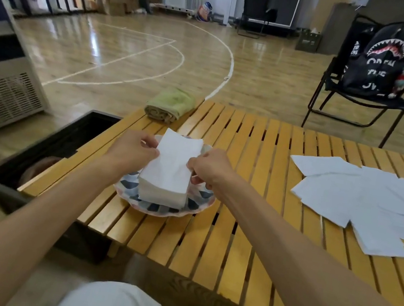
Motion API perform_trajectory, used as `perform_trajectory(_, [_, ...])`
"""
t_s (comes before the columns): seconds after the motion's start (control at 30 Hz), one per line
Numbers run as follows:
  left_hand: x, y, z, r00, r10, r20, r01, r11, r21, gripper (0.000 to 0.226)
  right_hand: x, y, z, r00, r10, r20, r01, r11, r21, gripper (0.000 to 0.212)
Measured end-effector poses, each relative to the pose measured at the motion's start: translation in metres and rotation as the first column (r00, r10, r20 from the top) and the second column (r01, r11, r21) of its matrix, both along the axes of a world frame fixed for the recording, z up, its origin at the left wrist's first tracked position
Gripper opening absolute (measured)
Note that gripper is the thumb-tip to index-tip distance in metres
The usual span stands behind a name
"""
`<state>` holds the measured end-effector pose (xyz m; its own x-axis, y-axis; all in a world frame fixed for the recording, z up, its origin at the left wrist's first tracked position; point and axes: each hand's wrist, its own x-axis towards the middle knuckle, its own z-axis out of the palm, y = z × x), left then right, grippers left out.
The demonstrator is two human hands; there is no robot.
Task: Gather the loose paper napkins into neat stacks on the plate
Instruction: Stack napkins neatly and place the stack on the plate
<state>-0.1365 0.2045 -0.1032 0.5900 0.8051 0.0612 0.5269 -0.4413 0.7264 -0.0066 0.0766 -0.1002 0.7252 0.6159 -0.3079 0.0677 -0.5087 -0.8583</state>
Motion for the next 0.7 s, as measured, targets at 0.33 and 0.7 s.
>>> perform_trajectory(0.33, [-0.005,-0.001,-0.02,0.999,0.006,-0.033,-0.005,0.999,0.049,0.023,-0.005,0.007,-0.016,0.999,-0.003,0.035,0.005,0.999,-0.048,0.028])
perform_trajectory(0.7, [-0.005,-0.007,-0.026,1.0,-0.003,-0.019,0.007,0.977,0.212,0.025,-0.013,-0.002,-0.017,0.957,-0.013,0.289,0.009,1.0,0.013,0.029])
